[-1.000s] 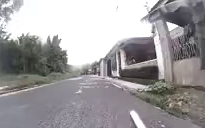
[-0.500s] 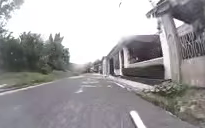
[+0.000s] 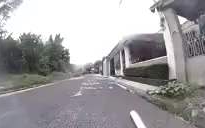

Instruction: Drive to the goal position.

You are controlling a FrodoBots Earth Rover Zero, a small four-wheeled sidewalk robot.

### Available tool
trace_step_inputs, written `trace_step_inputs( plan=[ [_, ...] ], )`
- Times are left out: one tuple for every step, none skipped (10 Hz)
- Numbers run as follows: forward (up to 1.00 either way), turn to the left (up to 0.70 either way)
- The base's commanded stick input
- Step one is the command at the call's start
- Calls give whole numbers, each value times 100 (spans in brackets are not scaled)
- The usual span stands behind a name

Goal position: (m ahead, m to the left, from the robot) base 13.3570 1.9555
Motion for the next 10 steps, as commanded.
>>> trace_step_inputs(
  plan=[
    [50, 0],
    [50, 0],
    [50, 0],
    [50, 0],
    [50, 0],
    [50, 0],
    [50, 0],
    [50, 0],
    [50, 0],
    [50, 0]
  ],
)
